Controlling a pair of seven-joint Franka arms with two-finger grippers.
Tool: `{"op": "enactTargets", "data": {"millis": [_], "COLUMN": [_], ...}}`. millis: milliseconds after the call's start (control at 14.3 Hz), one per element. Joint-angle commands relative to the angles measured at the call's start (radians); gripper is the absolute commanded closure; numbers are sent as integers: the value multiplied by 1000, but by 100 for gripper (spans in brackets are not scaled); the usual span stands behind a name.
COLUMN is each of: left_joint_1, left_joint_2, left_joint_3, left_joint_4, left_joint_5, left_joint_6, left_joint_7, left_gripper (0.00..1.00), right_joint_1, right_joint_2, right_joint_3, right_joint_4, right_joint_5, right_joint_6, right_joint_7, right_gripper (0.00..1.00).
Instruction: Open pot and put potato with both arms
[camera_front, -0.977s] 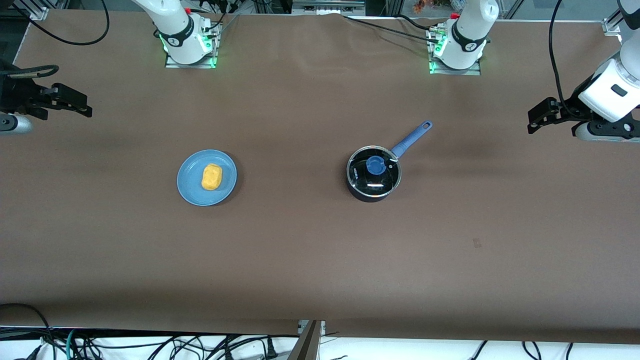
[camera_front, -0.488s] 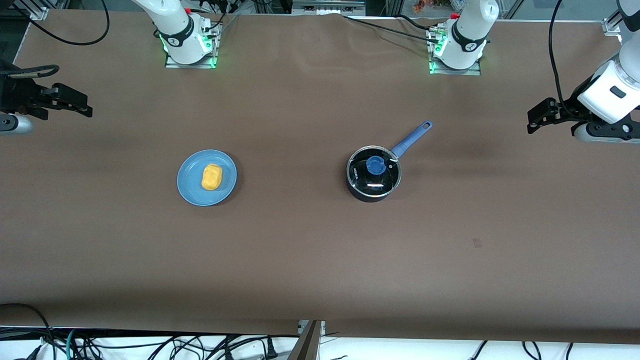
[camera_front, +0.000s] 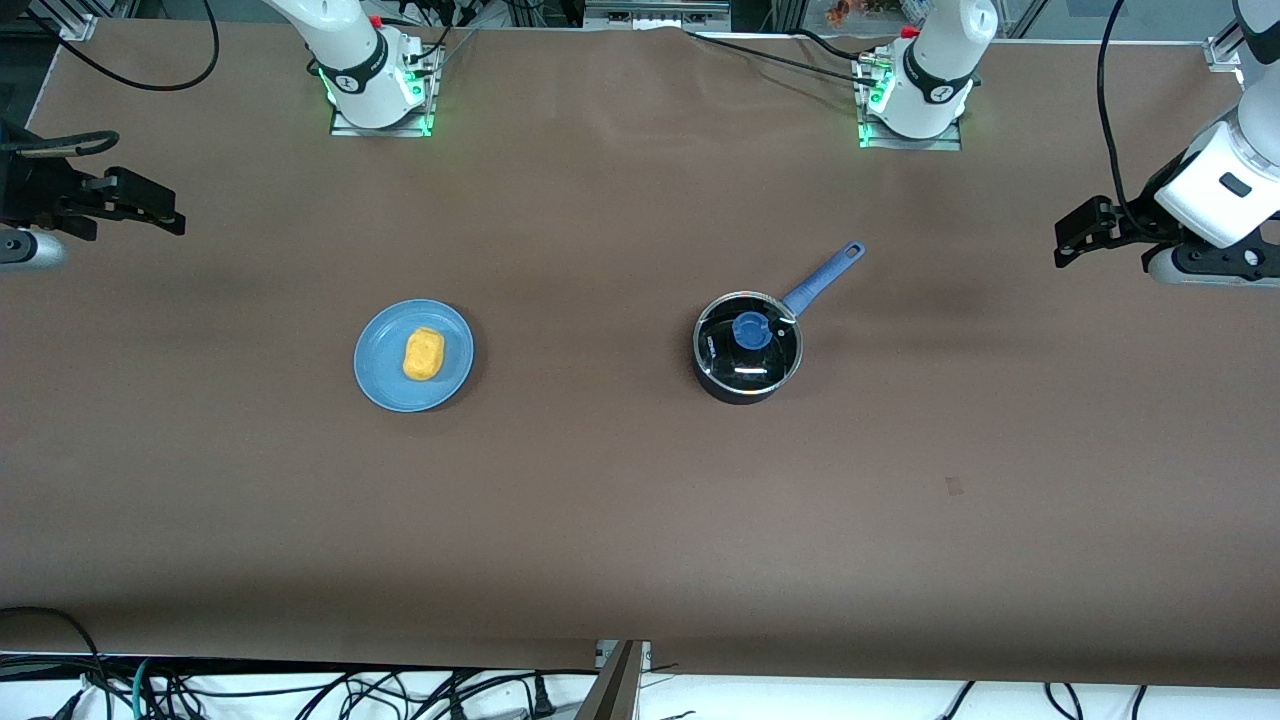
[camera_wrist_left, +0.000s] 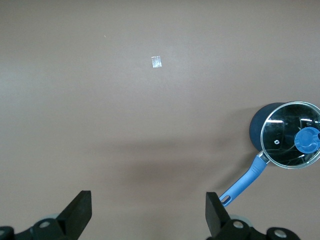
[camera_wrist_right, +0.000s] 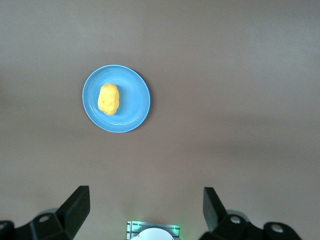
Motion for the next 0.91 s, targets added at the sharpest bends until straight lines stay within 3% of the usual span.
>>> {"op": "enactTargets", "data": {"millis": [0,837], "left_joint_1": [0,-5], "left_joint_2": [9,19], "left_joint_3": [2,-19], "left_joint_4": [26,32], "left_joint_5": [-14,24], "left_joint_6": [-26,-17], "left_joint_7": [11,11], "left_gripper": [0,0], "right_joint_1": [-8,-8], "right_joint_2": [-4,-4], "right_joint_3": [4,4], "right_joint_4": [-5,-5], "right_joint_5": [17,17], "right_joint_6": [6,8], "right_joint_7": [-6,-6], "right_gripper": [0,0]}}
